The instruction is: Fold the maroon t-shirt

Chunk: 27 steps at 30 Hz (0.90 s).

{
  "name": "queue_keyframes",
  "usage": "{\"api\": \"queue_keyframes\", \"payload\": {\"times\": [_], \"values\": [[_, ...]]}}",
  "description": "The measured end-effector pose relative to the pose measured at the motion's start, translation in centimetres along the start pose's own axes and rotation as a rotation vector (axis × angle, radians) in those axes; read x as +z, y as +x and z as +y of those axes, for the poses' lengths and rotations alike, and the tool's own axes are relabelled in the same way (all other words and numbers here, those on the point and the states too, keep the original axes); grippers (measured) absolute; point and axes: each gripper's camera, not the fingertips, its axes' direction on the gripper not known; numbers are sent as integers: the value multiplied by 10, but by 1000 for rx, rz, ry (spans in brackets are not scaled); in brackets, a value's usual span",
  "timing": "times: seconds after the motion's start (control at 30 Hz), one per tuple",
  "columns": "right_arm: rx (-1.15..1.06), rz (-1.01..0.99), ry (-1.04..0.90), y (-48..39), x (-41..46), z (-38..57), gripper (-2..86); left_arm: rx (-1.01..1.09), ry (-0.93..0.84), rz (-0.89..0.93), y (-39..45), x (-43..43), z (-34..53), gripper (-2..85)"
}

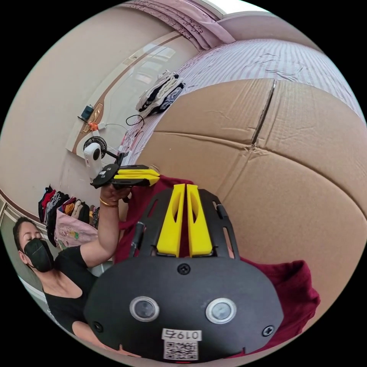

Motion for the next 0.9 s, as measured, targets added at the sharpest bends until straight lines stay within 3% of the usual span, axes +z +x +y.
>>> {"api": "queue_keyframes", "payload": {"times": [0.6,0.9], "values": [[-73,93,44,-10,27,99,18,9,40,-7,19,-28,20,12],[-80,79,-22,-10,88,158,14,3,31,-4,28,-41,36,13]]}}
